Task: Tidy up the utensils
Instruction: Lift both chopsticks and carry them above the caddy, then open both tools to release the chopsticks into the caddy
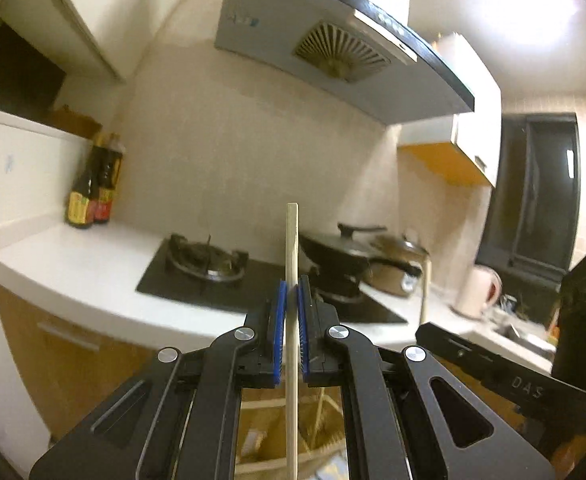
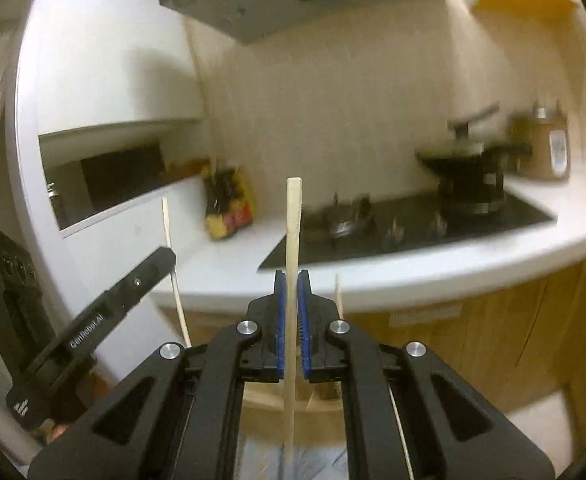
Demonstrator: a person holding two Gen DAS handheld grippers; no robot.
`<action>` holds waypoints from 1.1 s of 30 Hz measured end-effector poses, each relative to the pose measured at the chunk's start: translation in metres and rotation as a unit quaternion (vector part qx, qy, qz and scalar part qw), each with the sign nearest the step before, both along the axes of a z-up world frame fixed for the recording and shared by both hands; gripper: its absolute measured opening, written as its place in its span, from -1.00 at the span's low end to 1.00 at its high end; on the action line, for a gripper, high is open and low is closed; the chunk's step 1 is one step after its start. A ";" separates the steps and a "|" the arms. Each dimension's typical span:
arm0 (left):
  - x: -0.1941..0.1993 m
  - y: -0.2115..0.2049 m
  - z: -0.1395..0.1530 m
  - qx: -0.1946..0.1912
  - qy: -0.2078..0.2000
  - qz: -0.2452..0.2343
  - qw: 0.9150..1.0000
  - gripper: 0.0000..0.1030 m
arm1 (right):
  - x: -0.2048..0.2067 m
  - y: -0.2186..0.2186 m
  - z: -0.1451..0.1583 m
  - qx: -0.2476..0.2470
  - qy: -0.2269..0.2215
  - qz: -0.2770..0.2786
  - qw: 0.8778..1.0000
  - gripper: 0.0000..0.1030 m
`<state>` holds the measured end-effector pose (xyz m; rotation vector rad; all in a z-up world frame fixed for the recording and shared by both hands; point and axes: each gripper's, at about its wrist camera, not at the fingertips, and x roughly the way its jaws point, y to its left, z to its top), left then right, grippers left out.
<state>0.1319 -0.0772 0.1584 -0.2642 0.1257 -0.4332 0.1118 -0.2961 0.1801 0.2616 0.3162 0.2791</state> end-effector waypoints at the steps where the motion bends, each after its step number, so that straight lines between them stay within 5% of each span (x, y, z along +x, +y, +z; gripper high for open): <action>1: 0.003 -0.003 -0.001 -0.003 -0.013 0.007 1.000 -0.92 | 0.006 0.000 0.000 -0.003 -0.006 -0.009 1.000 -0.92; 12: 0.029 -0.020 -0.026 0.001 -0.041 0.061 0.997 -0.92 | 0.048 -0.002 -0.027 0.013 -0.027 -0.041 0.999 -0.92; 19: 0.037 -0.021 -0.040 0.007 -0.041 0.071 0.997 -0.92 | 0.048 0.022 -0.040 -0.056 -0.056 -0.061 0.995 -0.92; 28: 0.037 -0.016 -0.055 0.001 -0.039 0.070 0.997 -0.90 | 0.034 0.032 -0.068 -0.082 -0.072 -0.059 0.992 -0.91; 30: 0.036 -0.012 -0.055 -0.003 -0.034 0.065 0.997 -0.80 | 0.030 0.029 -0.071 -0.075 -0.061 -0.052 0.994 -0.91; 33: 0.032 -0.005 -0.054 -0.016 -0.024 0.054 0.998 -0.41 | 0.026 0.022 -0.072 -0.059 -0.047 -0.047 0.996 -0.76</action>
